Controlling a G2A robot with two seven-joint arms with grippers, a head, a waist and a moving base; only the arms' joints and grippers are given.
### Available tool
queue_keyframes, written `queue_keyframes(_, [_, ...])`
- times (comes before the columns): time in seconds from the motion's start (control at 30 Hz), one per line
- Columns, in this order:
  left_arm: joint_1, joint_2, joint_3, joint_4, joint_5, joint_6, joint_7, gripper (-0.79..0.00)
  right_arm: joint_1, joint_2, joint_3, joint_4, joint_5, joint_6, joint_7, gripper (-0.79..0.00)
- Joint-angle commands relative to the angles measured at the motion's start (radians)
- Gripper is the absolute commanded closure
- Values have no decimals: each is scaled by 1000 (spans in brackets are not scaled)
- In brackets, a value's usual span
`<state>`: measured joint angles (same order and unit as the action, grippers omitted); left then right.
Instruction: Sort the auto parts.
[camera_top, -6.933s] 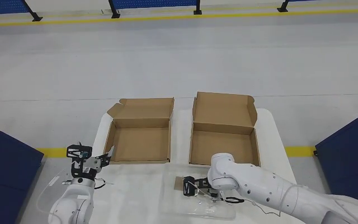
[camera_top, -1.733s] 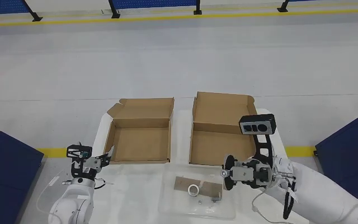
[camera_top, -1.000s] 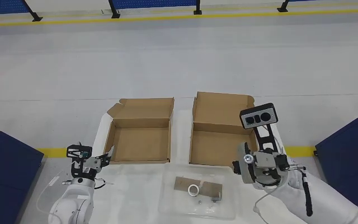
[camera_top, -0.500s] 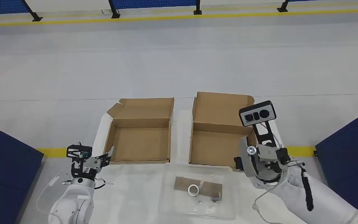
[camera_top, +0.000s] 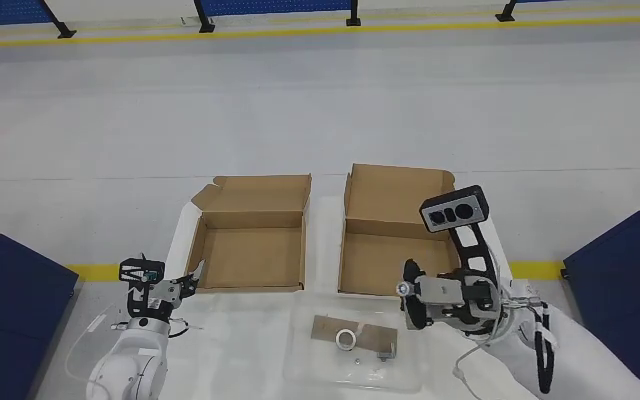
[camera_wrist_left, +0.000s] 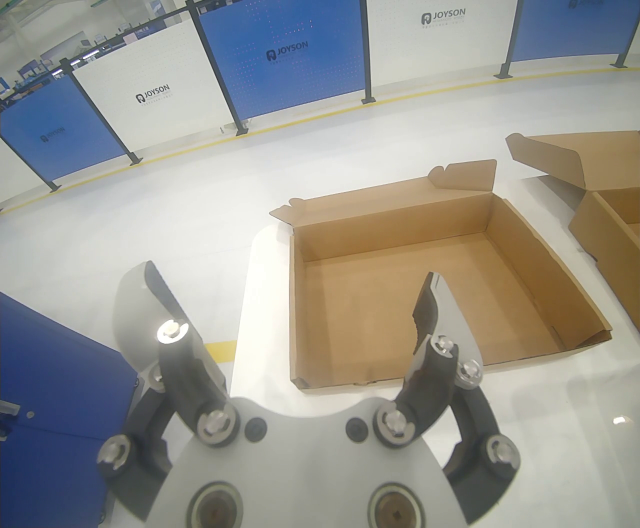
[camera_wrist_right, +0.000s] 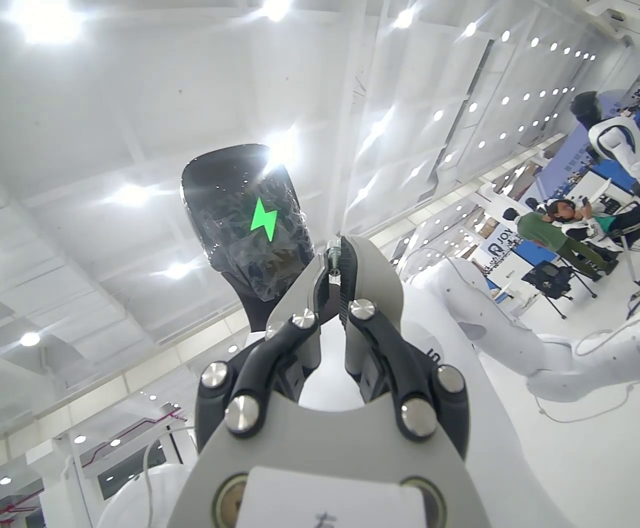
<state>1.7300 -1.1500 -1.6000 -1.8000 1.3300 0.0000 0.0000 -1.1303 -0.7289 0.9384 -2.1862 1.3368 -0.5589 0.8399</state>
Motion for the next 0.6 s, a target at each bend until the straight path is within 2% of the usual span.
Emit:
queue_keyframes(0.0, [0,0,0,0,0,0,0,-785,-11,-7,3,-8,48,-9,17,0])
queue_keyframes(0.27, [0,0,0,0,0,0,0,-785,-40,-43,23,-16,211,-11,95,0])
queue_keyframes(0.57, [0,0,0,0,0,0,0,-785,-67,-59,101,-18,130,60,92,0])
